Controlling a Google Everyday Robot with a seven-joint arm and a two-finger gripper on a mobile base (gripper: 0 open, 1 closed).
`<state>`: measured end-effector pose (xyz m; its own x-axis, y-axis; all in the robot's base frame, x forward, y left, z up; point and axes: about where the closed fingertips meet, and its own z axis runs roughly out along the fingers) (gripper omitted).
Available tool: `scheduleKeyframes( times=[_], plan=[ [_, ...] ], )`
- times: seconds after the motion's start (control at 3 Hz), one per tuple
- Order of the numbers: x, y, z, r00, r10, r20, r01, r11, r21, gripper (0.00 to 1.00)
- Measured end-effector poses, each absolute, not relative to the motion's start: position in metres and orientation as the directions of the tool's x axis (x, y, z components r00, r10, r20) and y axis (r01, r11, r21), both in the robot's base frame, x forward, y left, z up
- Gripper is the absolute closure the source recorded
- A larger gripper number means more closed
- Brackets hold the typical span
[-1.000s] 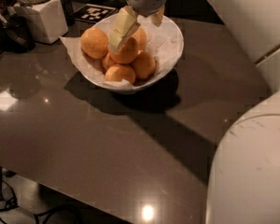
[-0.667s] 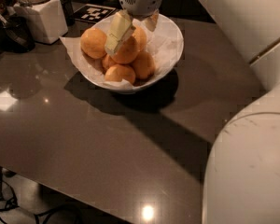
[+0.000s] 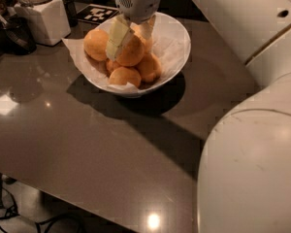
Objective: Pick orange from white bowl
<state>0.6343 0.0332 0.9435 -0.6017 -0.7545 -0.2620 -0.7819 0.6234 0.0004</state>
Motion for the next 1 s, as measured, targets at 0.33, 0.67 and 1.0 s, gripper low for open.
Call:
scheduleKeyframes(
  times=[0.33,0.67,1.0],
  plan=[
    [0.636,0.039,0.938,-0.597,-0.763,-0.249,-0.789,0.615,0.009,0.28],
    [0.637,0.044,0.932,-0.589,-0.772,-0.238,-0.797,0.603,0.018,0.26],
    [0.639,0.048,0.926,-0.575,-0.785,-0.232,-0.810,0.586,0.023,0.44]
  ],
)
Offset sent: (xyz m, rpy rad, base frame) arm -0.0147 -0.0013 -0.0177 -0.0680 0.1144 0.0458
